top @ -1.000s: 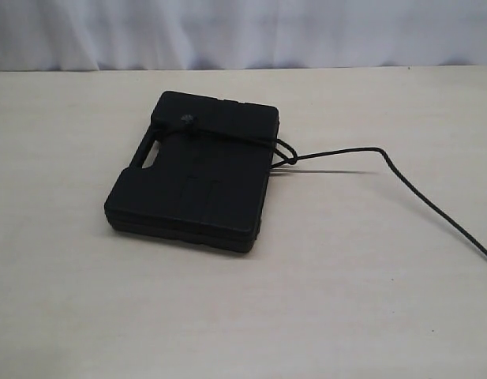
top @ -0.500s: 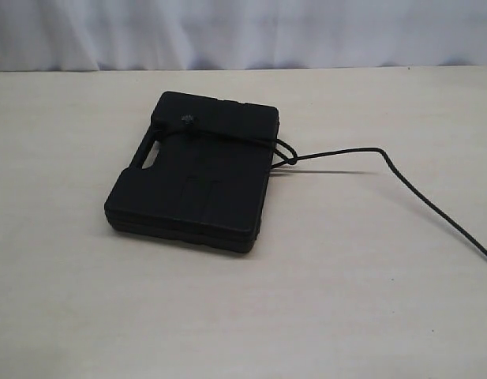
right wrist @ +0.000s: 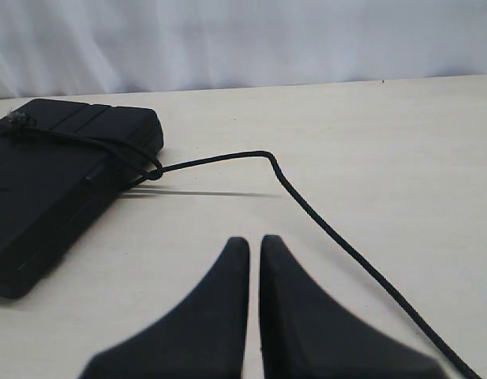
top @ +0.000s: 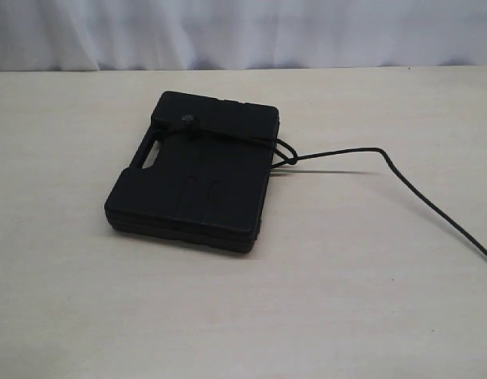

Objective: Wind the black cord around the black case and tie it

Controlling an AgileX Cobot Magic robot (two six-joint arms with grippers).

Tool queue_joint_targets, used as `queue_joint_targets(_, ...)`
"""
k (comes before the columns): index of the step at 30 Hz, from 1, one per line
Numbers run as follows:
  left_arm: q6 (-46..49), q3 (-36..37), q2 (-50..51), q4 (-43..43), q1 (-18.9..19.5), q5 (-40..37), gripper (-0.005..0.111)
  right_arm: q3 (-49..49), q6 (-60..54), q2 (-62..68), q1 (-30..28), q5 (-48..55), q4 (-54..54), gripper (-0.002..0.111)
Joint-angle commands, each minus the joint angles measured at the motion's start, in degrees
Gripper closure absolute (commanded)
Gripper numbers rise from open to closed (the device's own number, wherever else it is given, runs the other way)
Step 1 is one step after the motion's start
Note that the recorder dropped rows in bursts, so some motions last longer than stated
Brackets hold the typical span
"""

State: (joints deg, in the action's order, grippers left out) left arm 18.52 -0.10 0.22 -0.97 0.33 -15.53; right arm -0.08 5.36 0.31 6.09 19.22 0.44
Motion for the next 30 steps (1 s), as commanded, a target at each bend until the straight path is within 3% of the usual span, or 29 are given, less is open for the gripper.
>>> queue_joint_targets(1, 0.08, 0.1, -0.22, 0.18, -0.04, -3.76, 0.107, 0.08, -0.25, -0.31, -0.25, 0.49, 0.19, 0.104)
queue_joint_targets(5, -0.43, 0.1, -0.22, 0.18, -0.04, -4.32, 0.107, 0.08, -0.25, -0.31, -0.25, 0.59, 0.19, 0.104)
queue_joint_targets(11, -10.47, 0.1, -0.22, 0.18, -0.04, -2.89, 0.107, 0.08, -0.25, -0.31, -0.25, 0.83, -0.07, 0.104)
queue_joint_targets(19, -11.43, 0.1, -0.22, 0.18, -0.04, -2.91, 0.107, 0.08, -0.25, -0.31, -0.39, 0.99, -9.82, 0.104)
queue_joint_targets(30, -11.54, 0.1, -0.22, 0.18, -0.04, -2.91, 0.107, 0.08, -0.25, -0.31, -7.07, 0.99, -9.95, 0.104)
